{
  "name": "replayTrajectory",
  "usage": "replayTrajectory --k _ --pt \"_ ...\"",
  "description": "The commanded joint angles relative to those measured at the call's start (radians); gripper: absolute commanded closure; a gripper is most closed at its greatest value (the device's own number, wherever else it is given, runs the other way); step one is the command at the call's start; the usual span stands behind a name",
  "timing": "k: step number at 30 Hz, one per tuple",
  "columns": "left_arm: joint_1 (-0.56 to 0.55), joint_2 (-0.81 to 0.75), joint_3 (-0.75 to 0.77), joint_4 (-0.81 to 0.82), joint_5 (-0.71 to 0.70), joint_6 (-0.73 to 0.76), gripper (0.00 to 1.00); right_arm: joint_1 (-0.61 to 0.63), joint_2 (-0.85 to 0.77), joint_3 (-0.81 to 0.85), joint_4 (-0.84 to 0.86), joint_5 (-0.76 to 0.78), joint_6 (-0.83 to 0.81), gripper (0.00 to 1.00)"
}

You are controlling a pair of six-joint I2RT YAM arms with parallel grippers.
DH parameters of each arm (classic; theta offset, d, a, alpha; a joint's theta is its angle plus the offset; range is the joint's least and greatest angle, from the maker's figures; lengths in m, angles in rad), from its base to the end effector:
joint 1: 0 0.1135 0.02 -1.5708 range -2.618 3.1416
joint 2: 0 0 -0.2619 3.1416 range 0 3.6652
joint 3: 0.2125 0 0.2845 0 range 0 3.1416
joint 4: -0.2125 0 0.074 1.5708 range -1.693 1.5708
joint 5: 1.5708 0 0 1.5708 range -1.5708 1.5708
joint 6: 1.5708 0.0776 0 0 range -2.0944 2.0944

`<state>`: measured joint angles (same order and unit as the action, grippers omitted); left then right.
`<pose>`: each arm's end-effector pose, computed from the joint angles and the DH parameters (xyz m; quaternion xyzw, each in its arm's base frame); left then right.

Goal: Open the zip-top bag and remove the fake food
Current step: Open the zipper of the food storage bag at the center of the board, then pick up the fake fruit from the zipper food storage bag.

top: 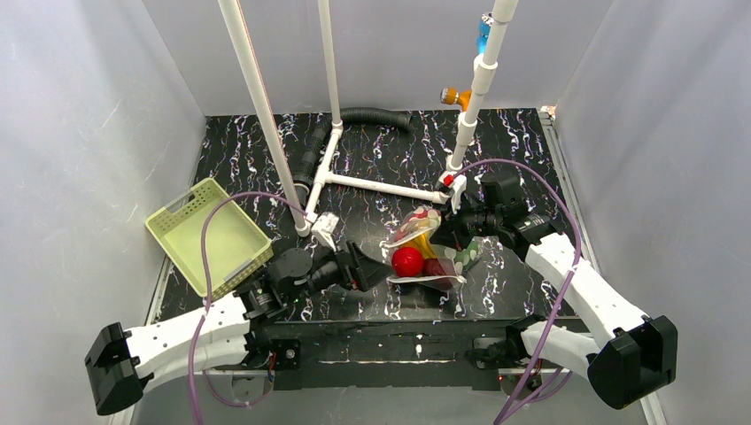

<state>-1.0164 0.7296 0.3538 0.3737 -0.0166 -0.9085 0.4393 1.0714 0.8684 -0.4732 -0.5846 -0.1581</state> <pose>0.1364 -0.2179 0.2415 0.0323 0.7071 -0.5763 0.4085 0.2418 0.1609 0.2593 -0.3732 0.7885 0.3153 0.3737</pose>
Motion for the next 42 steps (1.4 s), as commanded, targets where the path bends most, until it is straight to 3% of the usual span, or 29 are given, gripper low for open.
replayTrajectory --k 1,6,16,20,29,33,42 --pt "0.003 0.091 0.187 -0.144 0.077 0.098 0.02 0.006 0.001 0.009 0.013 -0.009 -0.009 0.99" --pt "-0.027 0.204 0.309 -0.247 0.036 0.163 0.02 0.005 -0.001 0.012 0.010 -0.005 -0.011 0.99" --pt "-0.126 0.373 0.489 -0.477 -0.264 0.198 0.02 0.005 0.005 0.012 0.009 -0.003 -0.012 0.99" --pt "-0.138 0.428 0.520 -0.492 -0.301 0.176 0.10 0.005 0.006 0.013 0.010 -0.001 -0.012 0.99" --pt "-0.156 0.521 0.543 -0.420 -0.235 0.220 0.32 0.004 0.007 0.012 0.009 -0.003 -0.013 0.99" --pt "-0.179 0.509 0.549 -0.421 -0.246 0.266 0.36 0.005 0.002 0.012 0.007 -0.001 -0.013 0.99" --pt "-0.200 0.391 0.534 -0.590 -0.408 0.268 0.30 0.005 0.004 0.012 0.008 -0.001 -0.012 0.99"
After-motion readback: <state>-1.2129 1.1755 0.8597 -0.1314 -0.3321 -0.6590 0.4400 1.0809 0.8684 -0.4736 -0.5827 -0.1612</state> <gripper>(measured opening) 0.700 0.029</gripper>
